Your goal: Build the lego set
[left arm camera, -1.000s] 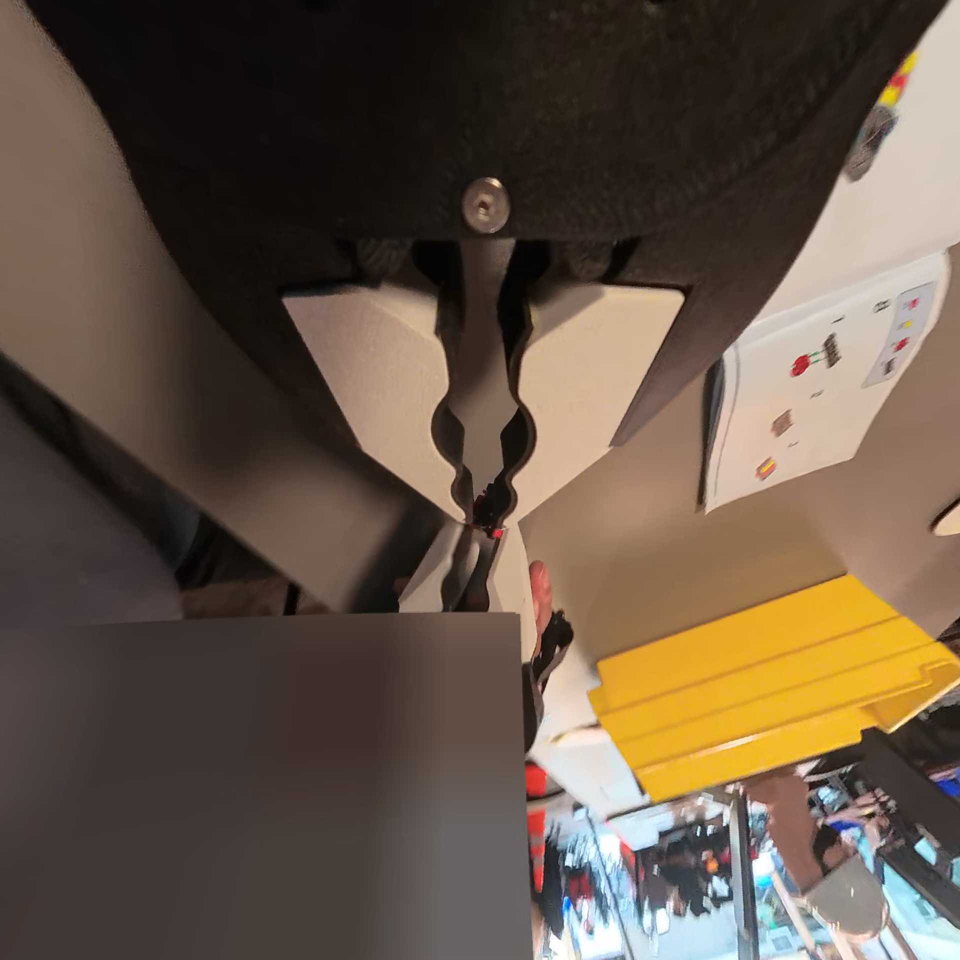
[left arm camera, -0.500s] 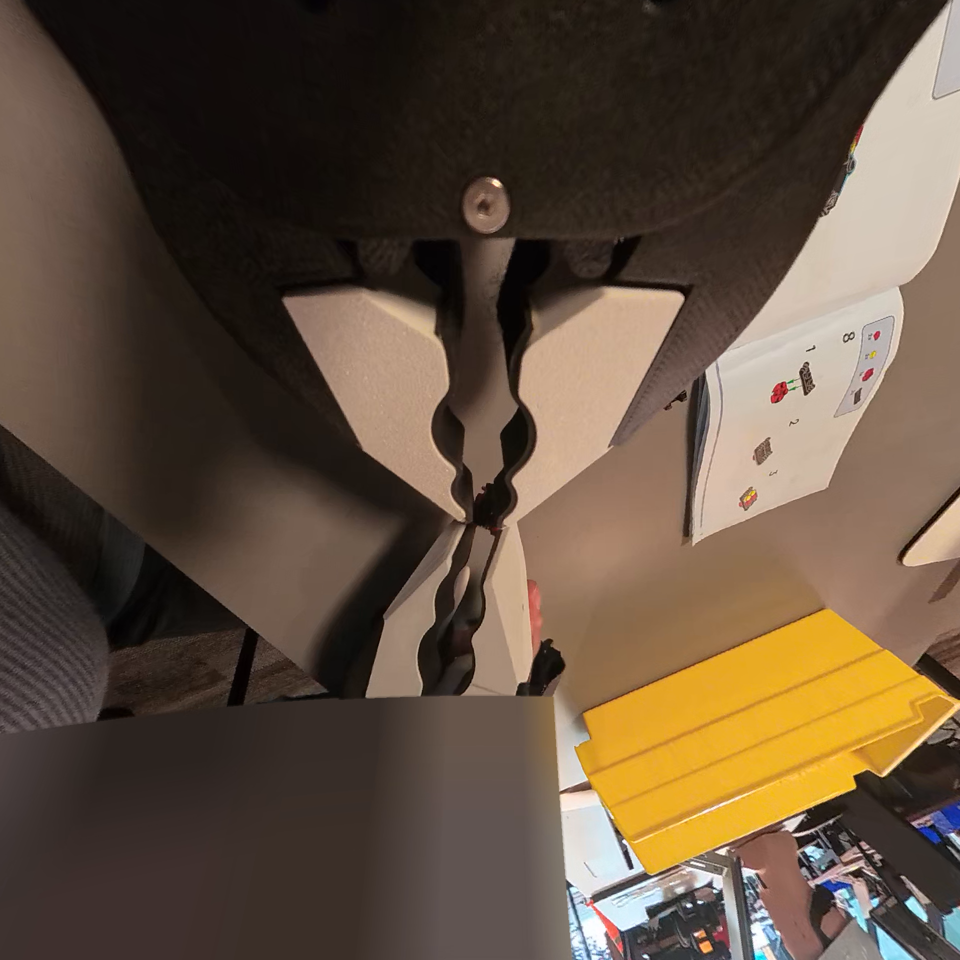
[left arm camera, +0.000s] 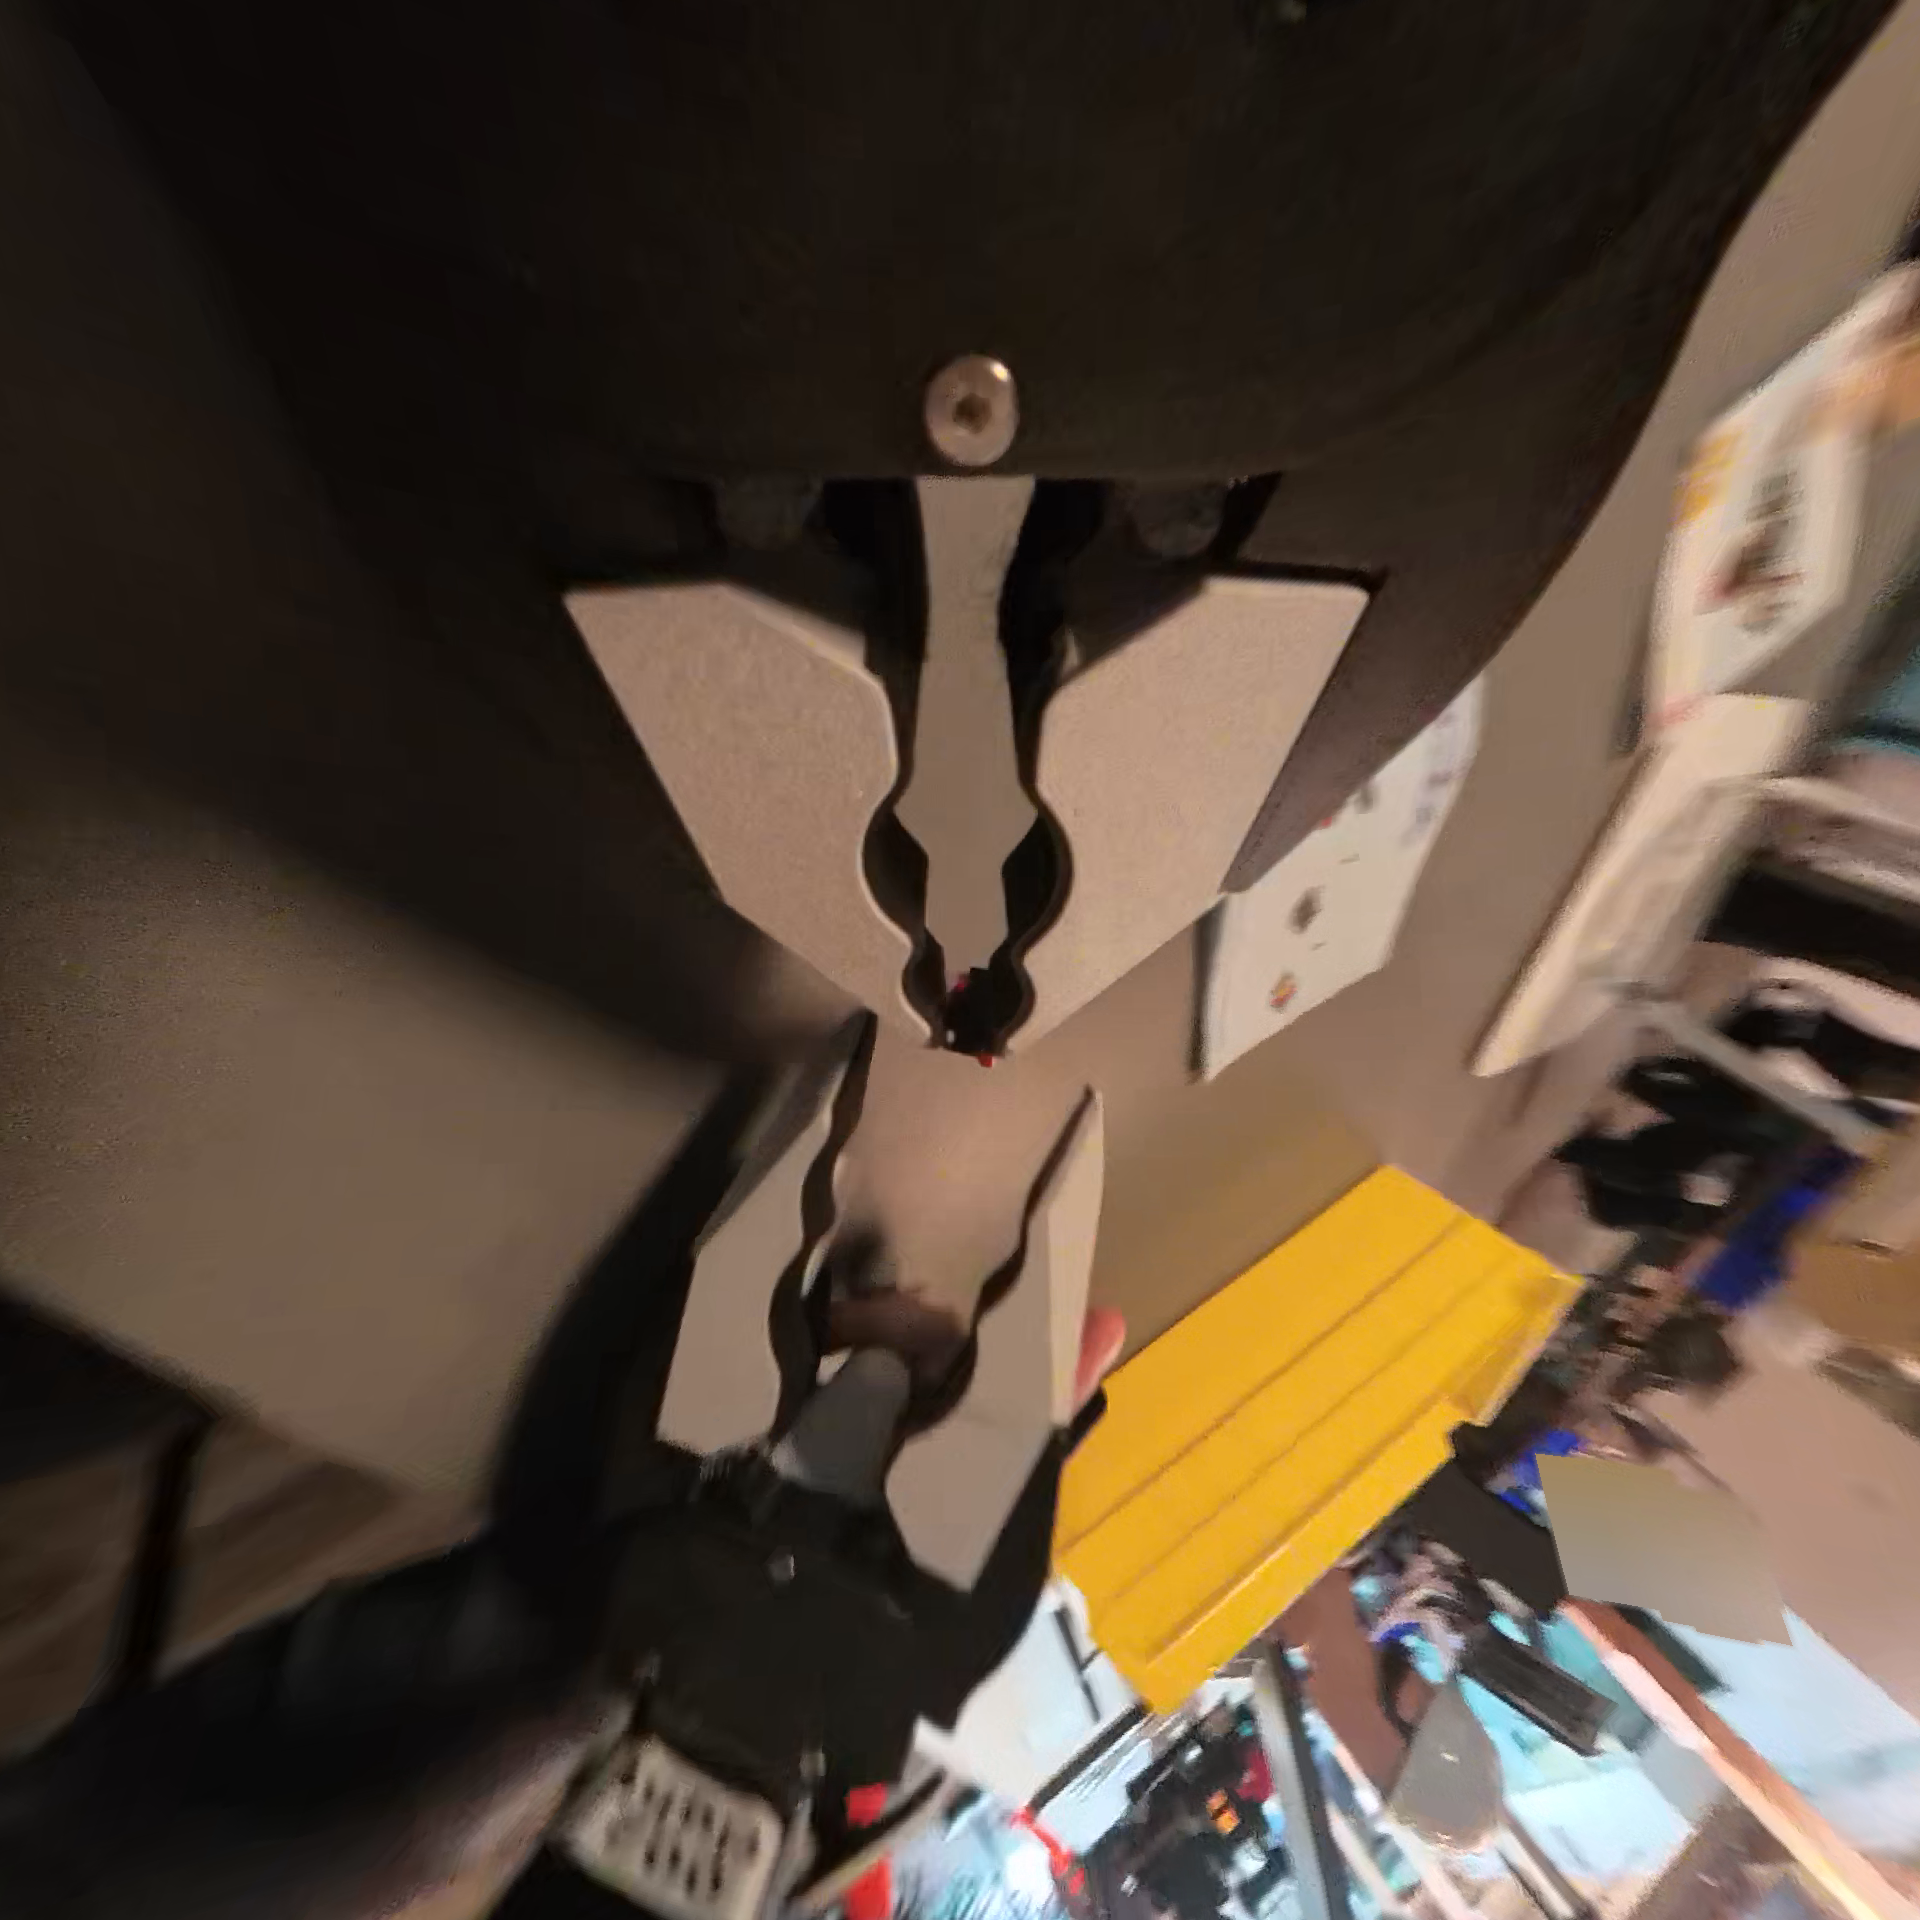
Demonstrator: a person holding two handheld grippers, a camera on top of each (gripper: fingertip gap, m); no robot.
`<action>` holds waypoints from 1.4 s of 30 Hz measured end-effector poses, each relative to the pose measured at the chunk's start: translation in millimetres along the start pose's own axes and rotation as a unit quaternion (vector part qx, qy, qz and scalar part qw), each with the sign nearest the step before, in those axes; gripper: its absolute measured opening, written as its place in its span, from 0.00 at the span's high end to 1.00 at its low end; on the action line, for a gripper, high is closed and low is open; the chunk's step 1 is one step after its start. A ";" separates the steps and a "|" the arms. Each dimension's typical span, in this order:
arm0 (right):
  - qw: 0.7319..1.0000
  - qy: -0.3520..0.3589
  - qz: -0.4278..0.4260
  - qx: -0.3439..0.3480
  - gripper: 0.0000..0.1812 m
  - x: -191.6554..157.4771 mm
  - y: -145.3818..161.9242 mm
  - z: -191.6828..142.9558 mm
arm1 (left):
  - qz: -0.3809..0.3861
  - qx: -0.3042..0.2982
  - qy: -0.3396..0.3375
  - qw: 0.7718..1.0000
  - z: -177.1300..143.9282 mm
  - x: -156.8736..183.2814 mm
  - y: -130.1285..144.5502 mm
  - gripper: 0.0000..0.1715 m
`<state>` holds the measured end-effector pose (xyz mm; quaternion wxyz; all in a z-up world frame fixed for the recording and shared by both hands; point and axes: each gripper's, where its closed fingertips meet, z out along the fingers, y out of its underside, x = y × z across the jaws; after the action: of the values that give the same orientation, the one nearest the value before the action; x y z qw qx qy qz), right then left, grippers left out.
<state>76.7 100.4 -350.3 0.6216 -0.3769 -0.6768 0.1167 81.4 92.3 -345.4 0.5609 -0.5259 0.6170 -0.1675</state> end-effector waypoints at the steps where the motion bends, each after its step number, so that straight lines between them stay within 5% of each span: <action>1: 1.000 0.012 -0.002 0.001 0.75 5.1 1.8 -1.5 | 0.048 -0.022 -0.029 0.998 1.0 -3.0 7.4 0.96; 5: 0.994 0.103 0.033 0.005 0.82 45.7 13.0 -11.6 | 0.290 -0.124 -0.117 0.942 4.8 -11.3 34.4 0.96; 8: 0.980 0.167 0.105 0.029 0.89 80.9 22.4 -21.1 | 0.386 -0.155 -0.163 0.895 4.3 -18.6 36.9 0.96; 14: 0.969 0.217 0.118 0.013 0.97 122.5 55.1 -8.1 | 0.367 -0.180 -0.190 0.892 3.2 -29.2 42.8 0.96; 25: 0.963 0.204 0.164 0.066 0.98 163.7 72.2 35.0 | 0.360 -0.250 -0.336 0.833 -4.3 -84.9 43.4 0.96; 28: 0.938 0.163 0.229 0.204 0.88 165.7 39.6 15.8 | 0.386 -0.256 -0.366 0.807 11.8 -93.1 30.0 0.96; 32: 0.902 0.031 0.306 0.303 0.76 151.5 16.6 -0.1 | 0.413 -0.249 -0.401 0.779 29.9 -111.5 19.6 0.96; 39: 0.788 -0.151 0.492 0.337 0.74 146.4 26.8 0.5 | 0.355 -0.137 -0.442 0.813 36.6 -122.4 -12.5 0.96; 42: 0.786 -0.171 0.490 0.337 0.78 142.3 26.0 -0.2 | 0.361 -0.100 -0.439 0.817 33.0 -111.5 -24.4 0.96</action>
<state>94.4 211.4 -259.4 0.4427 -0.3985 -0.4142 0.6882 100.9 188.8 -278.8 0.7368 -0.3366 0.4646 0.3577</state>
